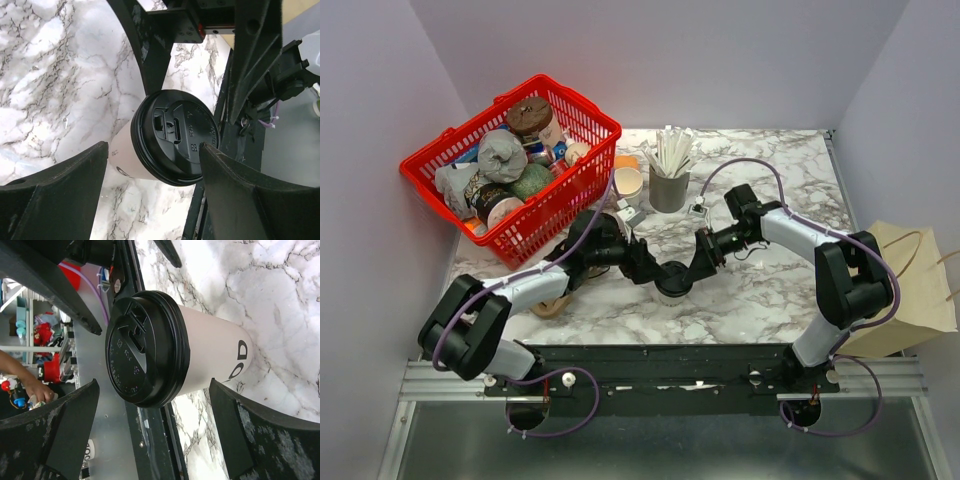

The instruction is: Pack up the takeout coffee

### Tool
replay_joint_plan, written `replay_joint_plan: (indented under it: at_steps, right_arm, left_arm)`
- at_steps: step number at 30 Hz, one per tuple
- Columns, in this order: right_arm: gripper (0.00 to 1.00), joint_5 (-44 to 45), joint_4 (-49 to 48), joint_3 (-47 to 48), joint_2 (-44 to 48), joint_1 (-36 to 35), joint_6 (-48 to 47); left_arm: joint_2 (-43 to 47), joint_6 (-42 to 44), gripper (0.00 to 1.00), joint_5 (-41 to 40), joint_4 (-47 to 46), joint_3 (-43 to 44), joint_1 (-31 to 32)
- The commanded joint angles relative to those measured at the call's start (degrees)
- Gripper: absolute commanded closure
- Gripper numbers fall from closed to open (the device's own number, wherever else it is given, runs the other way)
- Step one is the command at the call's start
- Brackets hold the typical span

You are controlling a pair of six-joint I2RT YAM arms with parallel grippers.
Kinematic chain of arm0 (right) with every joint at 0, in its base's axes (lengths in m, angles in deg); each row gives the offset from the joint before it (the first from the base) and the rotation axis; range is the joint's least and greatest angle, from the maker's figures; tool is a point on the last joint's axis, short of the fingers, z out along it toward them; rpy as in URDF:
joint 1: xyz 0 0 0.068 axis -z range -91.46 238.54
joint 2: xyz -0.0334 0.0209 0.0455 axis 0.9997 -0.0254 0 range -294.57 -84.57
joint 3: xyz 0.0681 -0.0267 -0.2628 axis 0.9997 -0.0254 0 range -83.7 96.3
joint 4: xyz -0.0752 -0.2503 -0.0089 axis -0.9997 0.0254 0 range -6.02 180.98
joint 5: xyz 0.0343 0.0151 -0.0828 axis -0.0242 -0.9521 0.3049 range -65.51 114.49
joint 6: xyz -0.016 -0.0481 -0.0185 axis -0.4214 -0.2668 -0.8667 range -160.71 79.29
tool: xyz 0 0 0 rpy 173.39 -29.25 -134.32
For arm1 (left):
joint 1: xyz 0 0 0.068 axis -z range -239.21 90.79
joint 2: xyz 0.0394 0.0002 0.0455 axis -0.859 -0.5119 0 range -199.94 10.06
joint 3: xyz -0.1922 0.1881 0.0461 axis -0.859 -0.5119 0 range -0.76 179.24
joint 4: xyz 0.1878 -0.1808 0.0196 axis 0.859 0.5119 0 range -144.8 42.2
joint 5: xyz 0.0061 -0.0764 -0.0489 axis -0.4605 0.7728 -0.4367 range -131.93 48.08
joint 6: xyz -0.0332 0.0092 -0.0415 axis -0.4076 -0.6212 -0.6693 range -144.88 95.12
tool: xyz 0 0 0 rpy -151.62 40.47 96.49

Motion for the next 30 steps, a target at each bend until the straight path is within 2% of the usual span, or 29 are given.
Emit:
replay_joint_plan:
  at_steps: [1,11,20,30]
  right_arm:
    - [0.0,-0.63,-0.2,-0.73,-0.77,-0.88,-1.92]
    - [0.0,0.95,-1.87,-1.96,-1.03,-2.64,-2.8]
    - [0.0,4.38,-5.02,-3.71,-1.29,-2.73,-0.7]
    - [0.0,-2.9,-6.35,-2.31,-2.7,-2.73,1.94]
  left_arm:
    - [-2.4,-3.09,0.19,2.22,-4.38,-0.57,-0.47]
    - [-8.38,-12.4,0.21,5.99,-14.39,-2.42,-3.37]
    - [-10.85,-14.61,0.22,6.17,-18.0,-3.56,-3.64]
    - [-11.37,-14.87,0.22,5.91,-19.41,-4.7,-3.55]
